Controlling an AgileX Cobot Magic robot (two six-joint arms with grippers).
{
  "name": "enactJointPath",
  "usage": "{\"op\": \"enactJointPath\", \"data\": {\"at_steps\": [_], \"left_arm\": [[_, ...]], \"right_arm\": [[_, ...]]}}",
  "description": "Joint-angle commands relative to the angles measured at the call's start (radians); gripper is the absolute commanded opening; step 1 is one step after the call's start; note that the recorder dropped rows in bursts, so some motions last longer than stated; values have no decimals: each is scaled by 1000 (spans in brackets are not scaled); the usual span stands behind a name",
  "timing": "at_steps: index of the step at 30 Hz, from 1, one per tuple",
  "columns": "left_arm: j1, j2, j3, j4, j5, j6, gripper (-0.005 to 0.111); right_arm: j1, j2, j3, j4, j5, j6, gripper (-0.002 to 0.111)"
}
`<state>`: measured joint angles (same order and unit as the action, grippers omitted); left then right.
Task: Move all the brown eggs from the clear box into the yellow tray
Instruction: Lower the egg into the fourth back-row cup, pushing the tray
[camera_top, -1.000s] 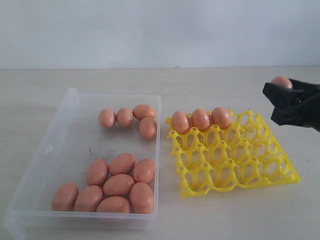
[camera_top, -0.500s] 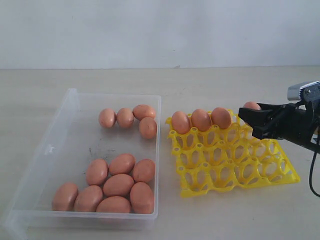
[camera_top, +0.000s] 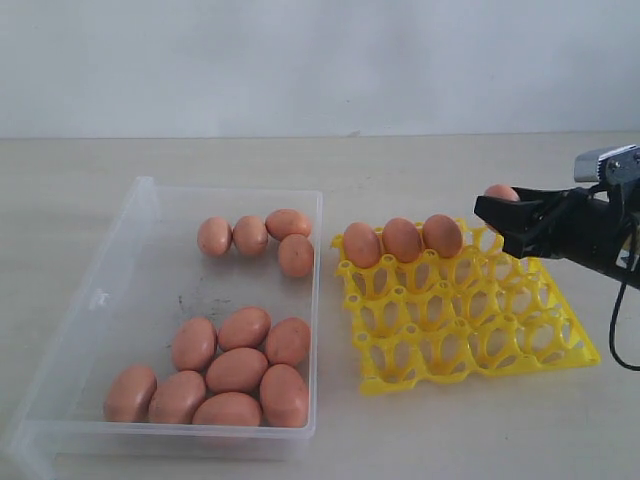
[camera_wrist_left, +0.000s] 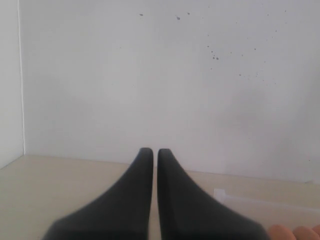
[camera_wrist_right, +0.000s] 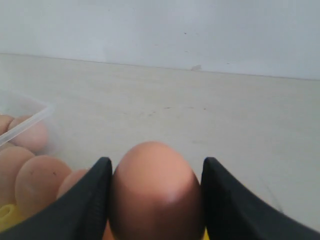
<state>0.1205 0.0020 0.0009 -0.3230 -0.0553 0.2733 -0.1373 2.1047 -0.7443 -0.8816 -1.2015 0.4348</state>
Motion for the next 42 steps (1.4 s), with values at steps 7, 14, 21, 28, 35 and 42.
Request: {"op": "enactJointPath", "data": {"at_steps": [7, 14, 21, 28, 35, 42], "left_arm": [[-1, -2, -1, 4, 3, 5, 4], [-1, -2, -1, 4, 3, 5, 4], [-1, -2, -1, 4, 3, 5, 4], [-1, -2, -1, 4, 3, 5, 4], [-1, -2, -1, 4, 3, 5, 4], [-1, -2, -1, 4, 3, 5, 4]], "right_arm": [[-3, 2, -28, -72, -20, 38, 0], [8, 13, -28, -79, -20, 40, 0], [60, 101, -59, 13, -20, 38, 0], [59, 106, -59, -5, -20, 26, 0], [59, 106, -59, -60, -20, 48, 0], [59, 106, -59, -70, -11, 83, 0]]}}
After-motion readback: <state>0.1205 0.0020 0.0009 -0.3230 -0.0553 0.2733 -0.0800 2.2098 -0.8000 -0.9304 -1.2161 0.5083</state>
